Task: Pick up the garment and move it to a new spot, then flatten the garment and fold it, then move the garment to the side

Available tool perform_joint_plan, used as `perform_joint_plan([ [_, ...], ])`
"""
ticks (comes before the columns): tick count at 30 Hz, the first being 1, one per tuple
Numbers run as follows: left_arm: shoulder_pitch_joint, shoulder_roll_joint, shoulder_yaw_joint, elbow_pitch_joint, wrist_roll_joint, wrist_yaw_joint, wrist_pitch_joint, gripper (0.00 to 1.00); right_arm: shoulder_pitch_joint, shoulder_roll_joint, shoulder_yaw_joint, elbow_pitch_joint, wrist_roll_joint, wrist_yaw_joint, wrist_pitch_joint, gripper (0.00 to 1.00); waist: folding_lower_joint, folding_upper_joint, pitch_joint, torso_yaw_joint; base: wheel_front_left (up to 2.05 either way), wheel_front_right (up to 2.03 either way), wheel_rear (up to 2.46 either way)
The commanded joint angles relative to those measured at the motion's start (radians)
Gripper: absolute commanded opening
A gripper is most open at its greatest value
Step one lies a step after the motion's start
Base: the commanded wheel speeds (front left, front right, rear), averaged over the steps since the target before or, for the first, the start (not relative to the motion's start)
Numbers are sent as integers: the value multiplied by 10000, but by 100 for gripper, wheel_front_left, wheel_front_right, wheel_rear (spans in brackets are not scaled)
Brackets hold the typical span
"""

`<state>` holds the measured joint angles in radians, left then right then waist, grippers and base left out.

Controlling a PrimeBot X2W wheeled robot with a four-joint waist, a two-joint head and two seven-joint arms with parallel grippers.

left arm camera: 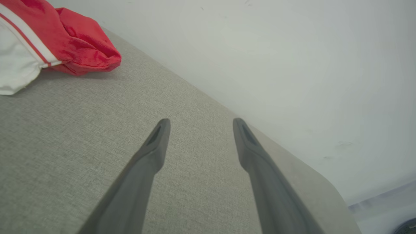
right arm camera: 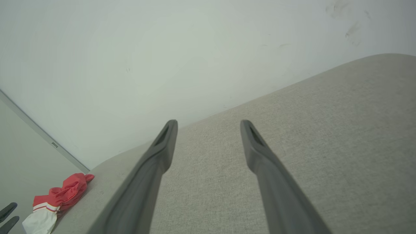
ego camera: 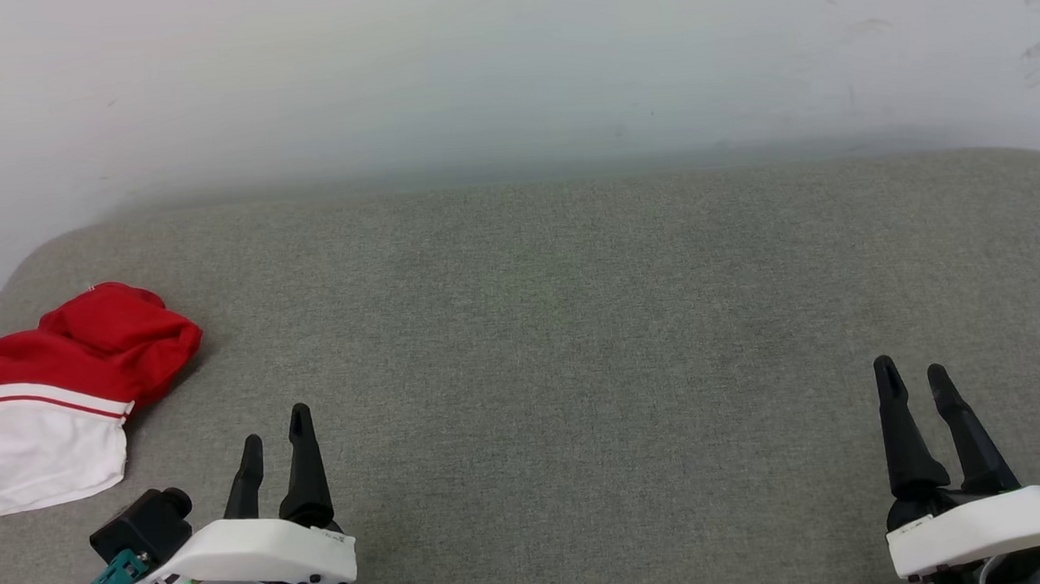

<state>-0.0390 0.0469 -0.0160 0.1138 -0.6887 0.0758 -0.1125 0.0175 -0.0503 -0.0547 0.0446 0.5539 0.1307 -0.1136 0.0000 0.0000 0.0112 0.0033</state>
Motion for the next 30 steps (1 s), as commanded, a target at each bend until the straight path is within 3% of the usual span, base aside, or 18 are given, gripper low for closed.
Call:
perform_joint_plan([
  [1,5,28,-51,-152,352,54,-109,100,-12,-5,28,-185,-365,0,-94,100,0,0,-2,3,0,0,0],
  [30,266,38,-787,-366,3513,426,-886,100,451,-1,119,-771,-3547,-1,-875,100,0,0,16,51,0,0,0],
])
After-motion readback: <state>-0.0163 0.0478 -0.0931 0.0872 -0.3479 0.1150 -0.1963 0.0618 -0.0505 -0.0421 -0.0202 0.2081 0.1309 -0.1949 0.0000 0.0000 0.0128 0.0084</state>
